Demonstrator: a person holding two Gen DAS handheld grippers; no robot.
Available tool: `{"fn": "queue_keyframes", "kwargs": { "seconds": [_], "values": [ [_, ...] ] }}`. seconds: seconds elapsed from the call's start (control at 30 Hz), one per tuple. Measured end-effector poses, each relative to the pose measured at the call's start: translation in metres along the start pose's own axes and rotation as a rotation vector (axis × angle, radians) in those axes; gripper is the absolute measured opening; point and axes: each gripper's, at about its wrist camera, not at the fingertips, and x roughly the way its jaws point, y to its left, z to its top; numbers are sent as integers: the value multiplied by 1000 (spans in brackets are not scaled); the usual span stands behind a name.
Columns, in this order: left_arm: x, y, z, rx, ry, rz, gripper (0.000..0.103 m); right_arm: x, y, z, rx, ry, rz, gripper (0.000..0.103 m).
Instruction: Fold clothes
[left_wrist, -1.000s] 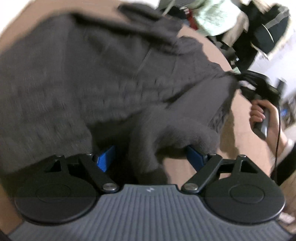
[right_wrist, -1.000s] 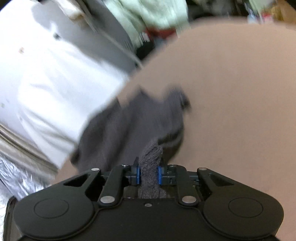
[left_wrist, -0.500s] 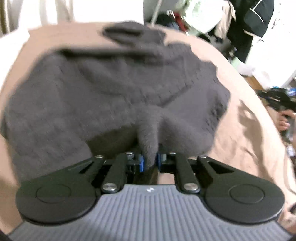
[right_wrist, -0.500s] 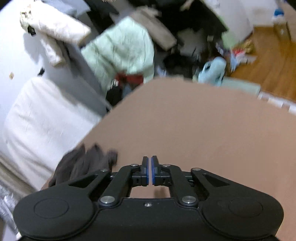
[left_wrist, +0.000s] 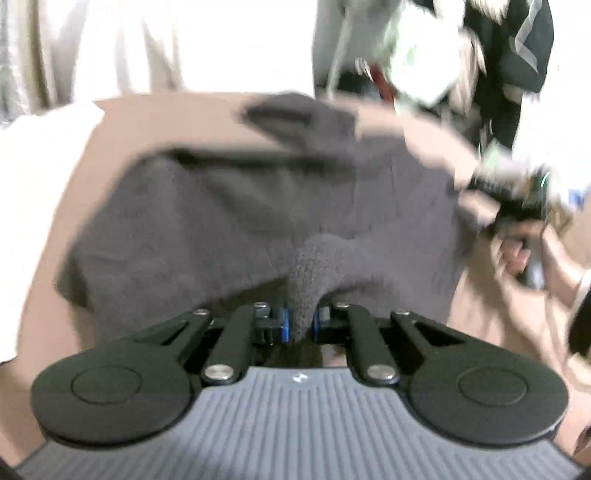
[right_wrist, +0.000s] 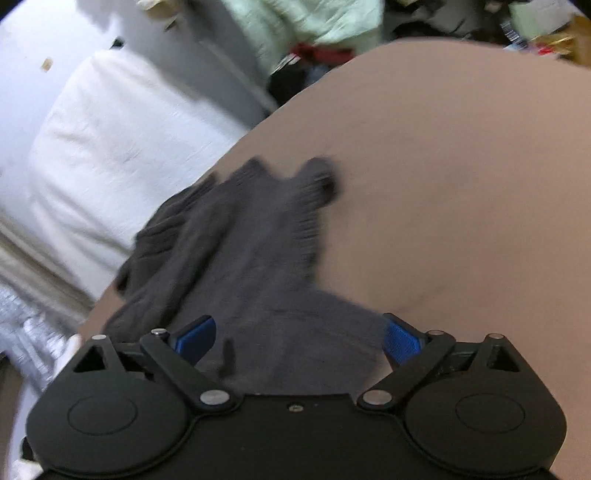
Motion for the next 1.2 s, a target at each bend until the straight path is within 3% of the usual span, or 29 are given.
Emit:
{"fn": "queue_keyframes", "kwargs": {
  "seconds": [0.07,0.1,0.13,0.2,0.3,0.37,0.4,0.43,0.5,0.7,0.83,0.9,0.97,1.03,1.1,1.2],
  "values": [
    [4,13,-6,-2,68,84,21,13,7,10,-14,48,18,98],
    [5,20,-8,-3,101,126,40,20,10,15,-26,66,17,98],
    [13,25,-13,17,154,191,49,27,13,20,-38,83,17,98],
    [29,35,-23,40,233,301,53,40,18,28,-64,113,13,98],
    [24,62,-23,-153,192,227,61,54,24,35,-109,114,-12,93],
    [19,73,-21,-253,151,195,64,59,32,38,-169,65,-84,57],
    [19,75,-21,-268,138,195,66,56,36,37,-199,26,-136,16],
    [20,76,-20,-269,130,201,67,52,41,36,-224,-19,-194,10],
    [26,71,-20,-262,124,217,70,42,51,33,-278,-102,-289,8],
    [29,75,-24,-284,86,198,70,8,81,27,-431,-257,-381,4],
    [16,85,-7,-343,13,222,70,-36,103,20,-573,-416,-517,3],
    [1,91,9,-348,-64,261,70,-60,104,21,-580,-490,-556,3],
    [-10,96,20,-351,-115,266,70,-84,93,23,-509,-541,-586,3],
    [-10,103,28,-364,-113,256,72,-94,75,24,-472,-554,-664,3],
    [4,105,29,-356,-53,254,72,-91,50,22,-461,-527,-770,3],
    [30,106,12,-331,45,254,72,-75,0,21,-348,-375,-839,4]
  ]
}}
